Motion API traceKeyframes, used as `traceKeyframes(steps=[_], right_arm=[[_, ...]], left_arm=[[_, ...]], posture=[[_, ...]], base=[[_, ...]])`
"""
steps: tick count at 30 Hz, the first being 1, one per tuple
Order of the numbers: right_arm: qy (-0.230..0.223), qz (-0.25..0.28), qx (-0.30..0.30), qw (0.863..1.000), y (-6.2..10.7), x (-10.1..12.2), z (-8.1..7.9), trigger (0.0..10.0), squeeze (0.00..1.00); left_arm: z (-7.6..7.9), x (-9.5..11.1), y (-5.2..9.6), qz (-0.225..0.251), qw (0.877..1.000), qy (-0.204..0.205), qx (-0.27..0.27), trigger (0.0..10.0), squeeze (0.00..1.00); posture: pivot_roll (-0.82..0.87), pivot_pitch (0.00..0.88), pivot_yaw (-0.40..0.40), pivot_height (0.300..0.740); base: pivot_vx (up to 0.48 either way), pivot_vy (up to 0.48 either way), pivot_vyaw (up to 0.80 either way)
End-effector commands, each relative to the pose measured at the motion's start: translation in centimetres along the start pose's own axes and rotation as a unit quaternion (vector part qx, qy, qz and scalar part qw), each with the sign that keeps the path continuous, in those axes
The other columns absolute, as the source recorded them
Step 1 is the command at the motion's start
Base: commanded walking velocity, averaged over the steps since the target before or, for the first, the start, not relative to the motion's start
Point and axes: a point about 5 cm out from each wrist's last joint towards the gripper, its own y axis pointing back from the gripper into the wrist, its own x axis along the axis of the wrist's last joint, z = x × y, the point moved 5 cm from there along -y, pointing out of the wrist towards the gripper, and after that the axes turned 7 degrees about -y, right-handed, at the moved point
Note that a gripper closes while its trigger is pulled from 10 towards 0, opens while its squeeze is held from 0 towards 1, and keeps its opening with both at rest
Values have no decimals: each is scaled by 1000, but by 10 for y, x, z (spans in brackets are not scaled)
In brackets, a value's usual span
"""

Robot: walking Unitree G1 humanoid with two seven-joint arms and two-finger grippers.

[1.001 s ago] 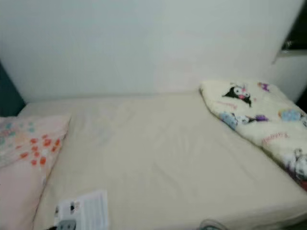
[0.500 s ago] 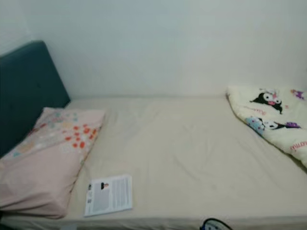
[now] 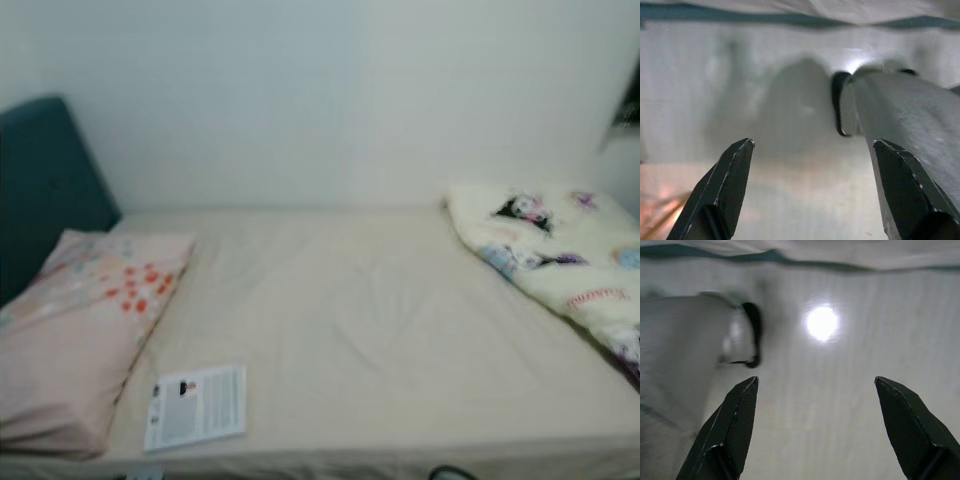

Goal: Clean up the room

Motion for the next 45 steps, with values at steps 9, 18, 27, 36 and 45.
traceKeyframes(steps=[9,18,27,36,45], right_arm=[[-3,3,6,1000,-1,0,-7,10000,0],[-4,2,8,1000,-1,-1,-10,10000,0],[-2,0,10,1000,-2,-3,-13,10000,0],[-1,1,11,1000,-2,-2,-16,10000,0],[1,0,11,1000,-2,-2,-16,10000,0]], left_arm=[[-4,0,0,1,1000,0,2,10000,0],[-4,0,0,0,1000,-1,1,10000,0],[0,-1,0,-1,1000,-2,-1,10000,0],[1,0,0,-1,1000,-3,-1,10000,0],[-3,-1,0,-5,1000,-4,1,10000,0]], posture=[[-99,0,-25,740],[-99,0,-21,740],[-97,0,-23,740],[-97,0,-23,740],[-99,5,-23,740]], base=[[0,-442,0],[0,-440,0],[0,-440,0],[0,-443,0],[0,-401,0]])
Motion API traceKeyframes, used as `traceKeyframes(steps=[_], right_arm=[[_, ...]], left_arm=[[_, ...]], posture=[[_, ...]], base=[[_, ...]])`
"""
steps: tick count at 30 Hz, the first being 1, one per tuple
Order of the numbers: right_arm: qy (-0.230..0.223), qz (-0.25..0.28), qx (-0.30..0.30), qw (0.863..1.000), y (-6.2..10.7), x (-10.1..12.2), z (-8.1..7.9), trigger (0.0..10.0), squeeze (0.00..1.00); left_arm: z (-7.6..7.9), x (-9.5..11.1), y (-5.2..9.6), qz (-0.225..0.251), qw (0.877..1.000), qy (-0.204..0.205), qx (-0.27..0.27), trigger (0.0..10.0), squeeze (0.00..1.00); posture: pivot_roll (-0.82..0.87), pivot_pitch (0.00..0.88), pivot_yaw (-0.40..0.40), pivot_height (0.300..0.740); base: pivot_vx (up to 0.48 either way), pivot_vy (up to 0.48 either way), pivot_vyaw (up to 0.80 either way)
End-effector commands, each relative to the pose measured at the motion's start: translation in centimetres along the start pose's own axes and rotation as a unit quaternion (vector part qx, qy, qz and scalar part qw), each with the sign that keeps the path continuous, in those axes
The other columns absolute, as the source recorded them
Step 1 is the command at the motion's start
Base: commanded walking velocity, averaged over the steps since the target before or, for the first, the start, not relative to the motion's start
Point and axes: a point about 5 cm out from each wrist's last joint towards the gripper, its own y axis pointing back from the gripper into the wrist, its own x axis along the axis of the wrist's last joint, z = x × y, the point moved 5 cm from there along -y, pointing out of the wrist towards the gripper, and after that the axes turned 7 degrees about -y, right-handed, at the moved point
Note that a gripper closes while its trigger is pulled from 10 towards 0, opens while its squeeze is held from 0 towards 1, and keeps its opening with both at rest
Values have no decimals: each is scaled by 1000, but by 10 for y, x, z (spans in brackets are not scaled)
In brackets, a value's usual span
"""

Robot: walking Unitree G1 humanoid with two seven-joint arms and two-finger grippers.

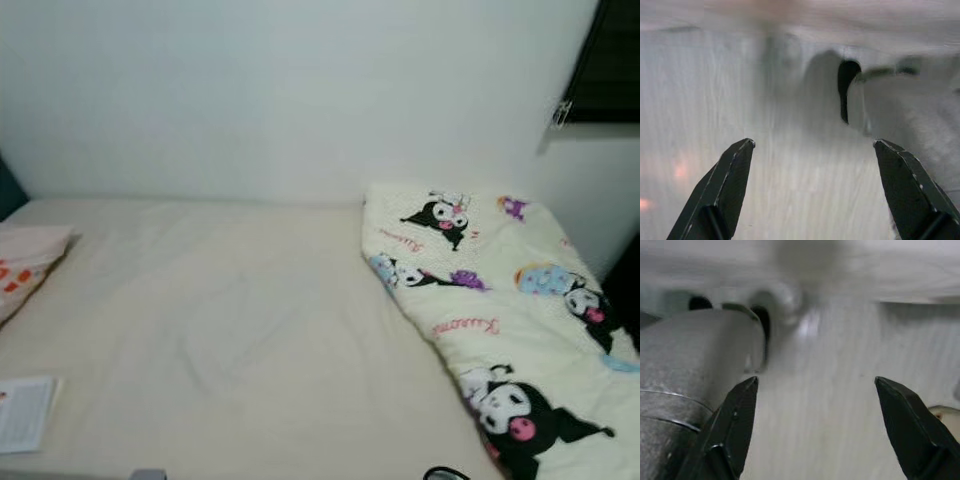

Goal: Clean up the room

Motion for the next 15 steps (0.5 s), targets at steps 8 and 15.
traceKeyframes(steps=[8,15], right_arm=[[0,-14,0,1000,1,-10,1,10000,0],[7,-15,1,1000,0,-10,-1,10000,0]], left_arm=[[1,1,0,-3,1000,-13,3,10000,0],[6,4,-1,-2,1000,-23,-1,10000,0]], posture=[[-96,9,-27,740],[-95,3,-32,740]], base=[[0,0,0],[0,0,0]])
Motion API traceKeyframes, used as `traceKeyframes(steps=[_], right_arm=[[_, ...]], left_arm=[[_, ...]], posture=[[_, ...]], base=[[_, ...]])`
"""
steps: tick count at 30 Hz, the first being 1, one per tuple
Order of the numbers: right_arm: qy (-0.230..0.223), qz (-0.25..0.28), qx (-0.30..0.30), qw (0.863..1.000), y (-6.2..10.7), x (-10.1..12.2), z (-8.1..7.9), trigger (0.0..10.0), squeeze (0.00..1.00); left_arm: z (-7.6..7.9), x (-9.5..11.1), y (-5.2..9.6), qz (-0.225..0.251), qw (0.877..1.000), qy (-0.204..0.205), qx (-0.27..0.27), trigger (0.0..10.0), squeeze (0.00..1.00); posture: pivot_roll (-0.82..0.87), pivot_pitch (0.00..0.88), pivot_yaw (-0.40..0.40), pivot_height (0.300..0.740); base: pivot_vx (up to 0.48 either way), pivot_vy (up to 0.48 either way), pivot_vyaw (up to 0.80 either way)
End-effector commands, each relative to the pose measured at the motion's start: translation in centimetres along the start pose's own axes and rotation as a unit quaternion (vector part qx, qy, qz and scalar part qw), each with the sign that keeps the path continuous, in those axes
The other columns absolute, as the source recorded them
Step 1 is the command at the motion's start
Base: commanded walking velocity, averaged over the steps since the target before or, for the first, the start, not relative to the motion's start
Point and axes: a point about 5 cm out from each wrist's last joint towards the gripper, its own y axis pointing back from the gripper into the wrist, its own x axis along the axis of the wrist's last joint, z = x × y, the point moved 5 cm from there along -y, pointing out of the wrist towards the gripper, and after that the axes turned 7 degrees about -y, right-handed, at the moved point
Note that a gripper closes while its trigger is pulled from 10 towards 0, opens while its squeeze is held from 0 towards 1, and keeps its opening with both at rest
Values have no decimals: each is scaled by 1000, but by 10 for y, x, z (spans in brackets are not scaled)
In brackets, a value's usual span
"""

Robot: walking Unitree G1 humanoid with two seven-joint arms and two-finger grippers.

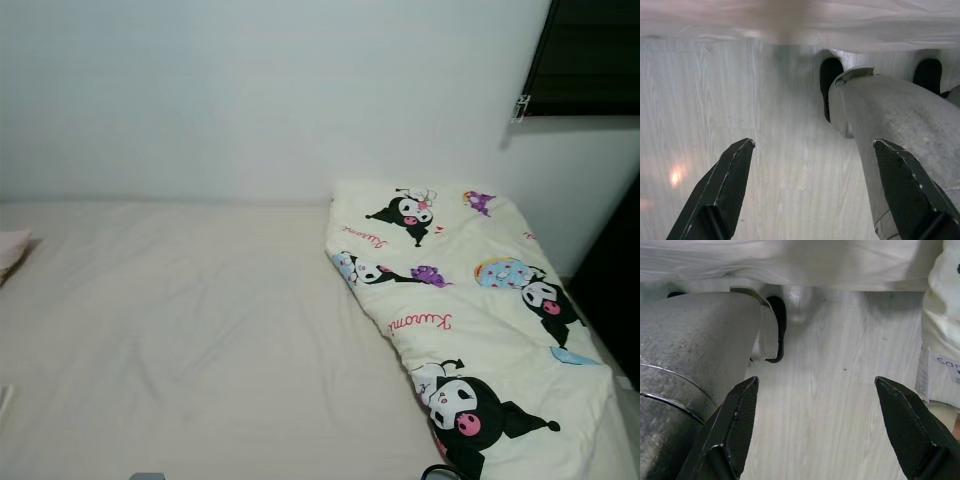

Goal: Clean up the room

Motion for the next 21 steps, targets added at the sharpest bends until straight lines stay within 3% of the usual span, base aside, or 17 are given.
traceKeyframes(steps=[1,8,16,18,21], right_arm=[[7,-4,5,1000,-1,-1,-5,10000,0],[13,-3,5,1000,-1,1,-7,10000,0],[26,-5,4,1000,-1,2,-5,10000,0],[39,-12,-1,999,0,-2,0,10000,0],[42,-14,-3,999,1,-3,4,10000,0]], left_arm=[[2,1,0,-5,1000,-16,-2,10000,0],[8,10,-2,0,1000,-24,-5,10000,0],[9,0,-1,-19,998,-56,-10,10000,0],[13,-9,0,-39,995,-86,-22,10000,0],[13,-13,0,-46,994,-93,-23,10000,0]], posture=[[-95,1,-32,740],[-94,0,-35,740],[-95,0,-40,740],[-94,0,-41,740],[-93,0,-43,740]], base=[[0,0,0],[0,0,0],[0,0,0],[0,0,0],[0,0,0]])
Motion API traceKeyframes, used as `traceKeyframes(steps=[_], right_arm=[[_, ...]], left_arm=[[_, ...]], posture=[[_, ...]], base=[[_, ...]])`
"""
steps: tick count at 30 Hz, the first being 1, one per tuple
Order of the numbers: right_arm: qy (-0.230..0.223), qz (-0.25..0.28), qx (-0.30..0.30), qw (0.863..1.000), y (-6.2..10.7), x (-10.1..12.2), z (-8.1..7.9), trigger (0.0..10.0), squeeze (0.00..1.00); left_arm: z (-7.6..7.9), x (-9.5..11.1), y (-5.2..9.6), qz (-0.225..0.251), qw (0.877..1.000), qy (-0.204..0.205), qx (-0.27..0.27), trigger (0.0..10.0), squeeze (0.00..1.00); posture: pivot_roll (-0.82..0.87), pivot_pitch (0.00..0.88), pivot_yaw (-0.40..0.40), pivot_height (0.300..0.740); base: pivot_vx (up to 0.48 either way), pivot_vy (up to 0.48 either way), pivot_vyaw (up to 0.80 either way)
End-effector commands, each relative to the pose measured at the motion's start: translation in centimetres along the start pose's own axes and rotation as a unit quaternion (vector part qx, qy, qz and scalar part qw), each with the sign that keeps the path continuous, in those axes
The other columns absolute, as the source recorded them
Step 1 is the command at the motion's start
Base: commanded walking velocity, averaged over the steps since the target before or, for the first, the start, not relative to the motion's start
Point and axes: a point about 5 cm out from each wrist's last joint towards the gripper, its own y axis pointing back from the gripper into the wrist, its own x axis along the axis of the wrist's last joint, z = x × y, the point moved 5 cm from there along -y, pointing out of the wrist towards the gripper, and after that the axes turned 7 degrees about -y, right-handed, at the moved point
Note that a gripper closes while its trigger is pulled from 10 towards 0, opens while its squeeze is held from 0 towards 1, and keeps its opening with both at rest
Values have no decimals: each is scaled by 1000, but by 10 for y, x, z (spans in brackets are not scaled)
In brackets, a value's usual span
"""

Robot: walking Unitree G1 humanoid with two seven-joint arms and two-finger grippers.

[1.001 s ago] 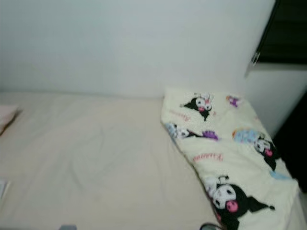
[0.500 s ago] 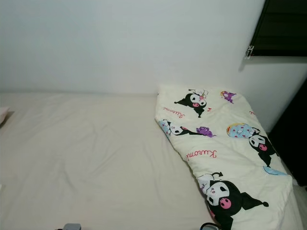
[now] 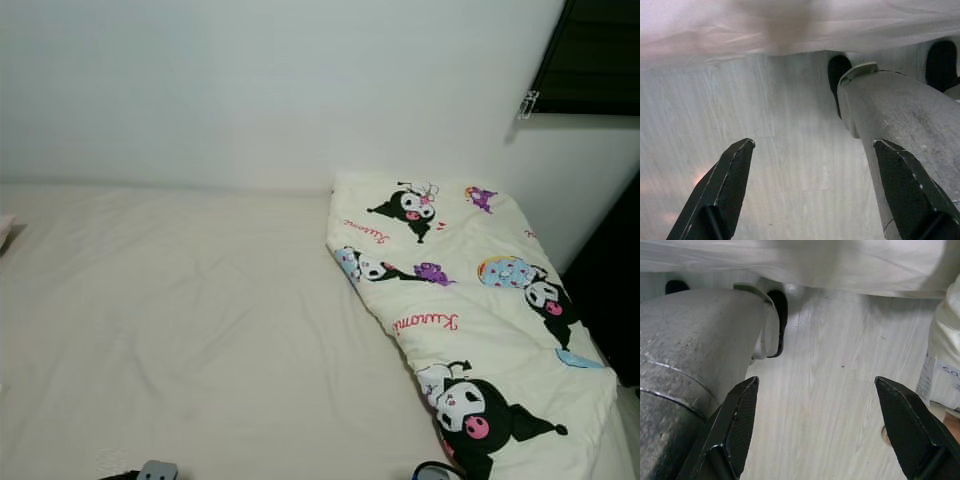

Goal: Clean up the room

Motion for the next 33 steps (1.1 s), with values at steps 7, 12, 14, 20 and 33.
traceKeyframes(steps=[7,12,14,20,33], right_arm=[[10,-8,-12,1000,2,-5,12,10000,0],[74,20,-72,994,4,10,29,10000,0],[81,32,-108,990,6,18,41,10000,0],[33,69,-102,992,8,39,42,10000,0],[20,62,-67,996,3,35,23,10000,0]], left_arm=[[8,-21,1,-38,999,-6,-13,10000,0],[7,-20,1,-33,999,19,-9,10000,0],[6,-18,1,-30,999,31,-6,10000,0],[3,-12,0,-21,999,50,-1,10000,0],[-2,-8,0,-21,1000,19,8,10000,0]], posture=[[-91,0,-38,740],[-80,0,-45,740],[-76,0,-49,740],[-74,0,-50,740],[-67,4,-54,740]], base=[[0,0,0],[0,0,0],[0,0,0],[0,0,0],[0,0,0]])
